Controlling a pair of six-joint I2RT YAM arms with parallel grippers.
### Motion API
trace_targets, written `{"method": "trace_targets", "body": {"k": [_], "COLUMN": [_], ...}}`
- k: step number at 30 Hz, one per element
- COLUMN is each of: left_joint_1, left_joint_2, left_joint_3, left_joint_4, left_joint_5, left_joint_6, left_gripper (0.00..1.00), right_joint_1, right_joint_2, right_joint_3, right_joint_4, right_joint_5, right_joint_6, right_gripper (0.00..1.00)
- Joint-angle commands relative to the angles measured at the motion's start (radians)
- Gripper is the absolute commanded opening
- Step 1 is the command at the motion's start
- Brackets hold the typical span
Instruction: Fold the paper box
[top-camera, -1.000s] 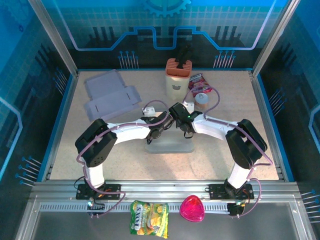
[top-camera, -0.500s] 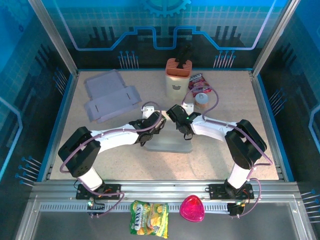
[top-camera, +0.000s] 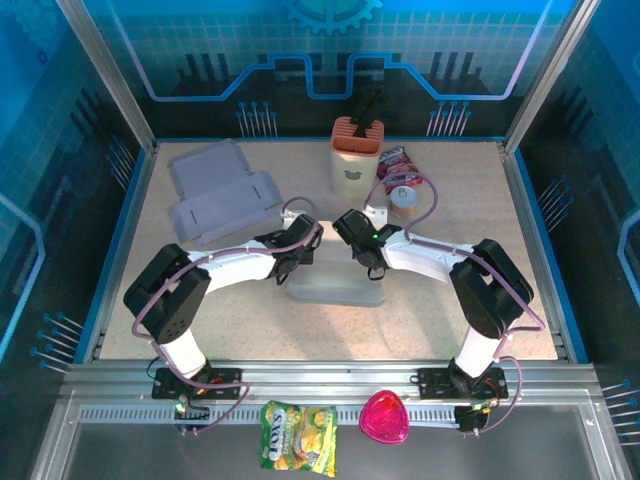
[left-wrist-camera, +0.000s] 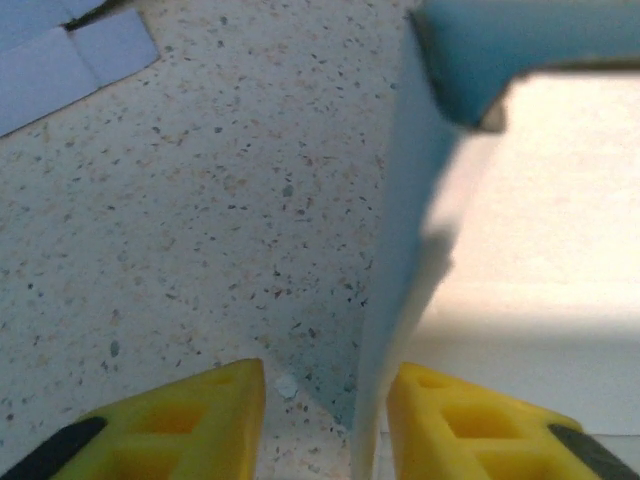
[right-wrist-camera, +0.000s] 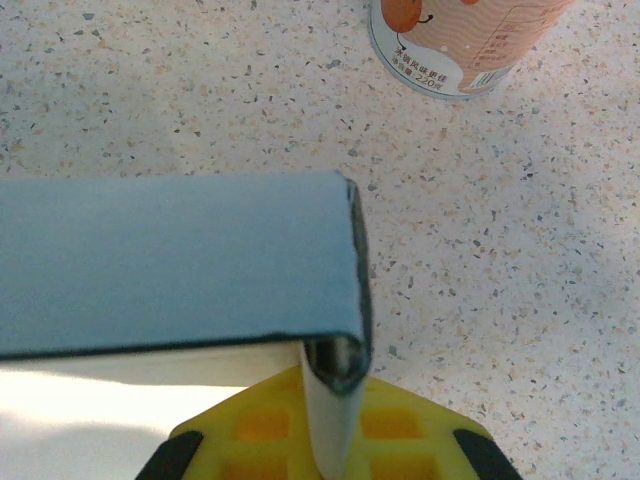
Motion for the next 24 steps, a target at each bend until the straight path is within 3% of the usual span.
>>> {"method": "trace_targets", "body": {"k": [1, 6, 13, 14, 16, 18, 21, 24], "left_joint_1": [0.0, -0.012, -0.076, -0.078, -0.083, -0.083, -0.086, -0.085], "left_joint_2": [0.043, 0.048, 0.035, 0.027, 0.0, -0.044, -0.144, -0.239], "left_joint_3": [0.043, 0.017, 0.02, 0.022, 0.016, 0.006, -0.022, -0.037], "left_joint_4": [-0.01, 0.012, 0.006, 0.002, -0.008, -0.021, -0.03, -0.053], "left_joint_5": [-0.028, -0.108, -0.178, -0.177, -0.171, -0.16, -0.127, -0.086], "left_joint_6": [0.023, 0.0, -0.012, -0.016, -0.03, -0.049, -0.068, -0.082], "left_gripper": [0.28, 0.0, 0.0, 0.05, 0.31, 0.47, 0.61, 0.65], "right_joint_1": [0.007, 0.007, 0.006, 0.006, 0.002, -0.004, -0.011, -0.017], "right_joint_2": [0.019, 0.025, 0.039, 0.041, 0.043, 0.046, 0.052, 0.059], "right_joint_3": [-0.012, -0.007, 0.007, 0.007, 0.01, 0.009, 0.01, 0.022], "right_joint_4": [-0.05, -0.058, -0.082, -0.088, -0.097, -0.104, -0.116, -0.14], "right_joint_5": [0.011, 0.013, 0.017, 0.017, 0.02, 0.018, 0.012, -0.003], "right_joint_6": [0.016, 0.02, 0.042, 0.048, 0.059, 0.075, 0.094, 0.113], "right_gripper": [0.0, 0.0, 0.0, 0.0, 0.0, 0.0, 0.0, 0.0]}}
